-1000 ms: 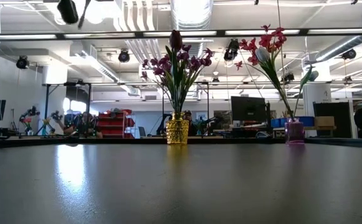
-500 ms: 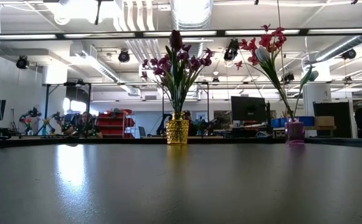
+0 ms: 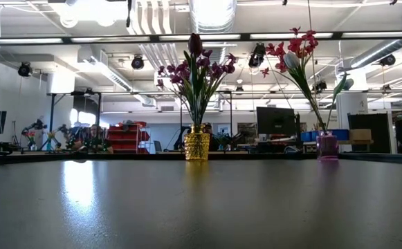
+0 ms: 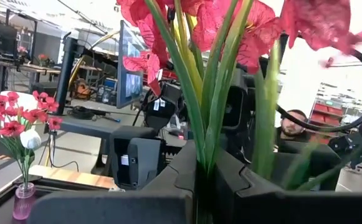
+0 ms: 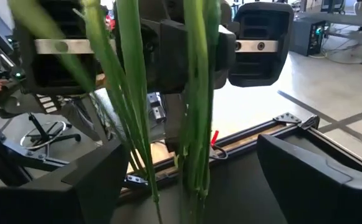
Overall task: Sort flowers into vase by color
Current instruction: Put the red flowers into the violet flower vase
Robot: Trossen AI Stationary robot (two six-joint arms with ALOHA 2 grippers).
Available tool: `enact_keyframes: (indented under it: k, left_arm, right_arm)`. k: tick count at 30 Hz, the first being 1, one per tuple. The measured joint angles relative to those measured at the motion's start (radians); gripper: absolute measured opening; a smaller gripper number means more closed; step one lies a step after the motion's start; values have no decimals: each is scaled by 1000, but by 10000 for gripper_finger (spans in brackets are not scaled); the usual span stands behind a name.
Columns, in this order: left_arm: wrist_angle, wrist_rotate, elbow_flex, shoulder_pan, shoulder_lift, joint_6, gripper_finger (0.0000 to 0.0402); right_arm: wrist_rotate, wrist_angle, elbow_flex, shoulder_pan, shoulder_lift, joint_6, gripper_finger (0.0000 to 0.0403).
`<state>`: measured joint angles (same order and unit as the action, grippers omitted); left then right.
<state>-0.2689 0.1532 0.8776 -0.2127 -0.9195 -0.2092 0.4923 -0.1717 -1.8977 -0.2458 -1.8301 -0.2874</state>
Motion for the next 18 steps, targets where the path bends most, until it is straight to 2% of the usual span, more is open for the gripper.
enact_keyframes:
  k: [5, 12, 16, 18]
  left_arm:
    - [-2, 0, -1, 0, -13, 0, 0]
    - [40, 40, 17, 2, -26, 35, 12]
    - [212, 45, 109, 6, -18, 32, 47]
    - [371, 50, 178, 6, -21, 13, 69]
  right_arm:
    - [-3, -4, -7, 21, 0, -10, 275]
    - [-11, -16, -7, 39, 1, -12, 127]
    - [-10, -42, -7, 46, 7, 1, 37]
    - [-8, -51, -7, 50, 9, 1, 21]
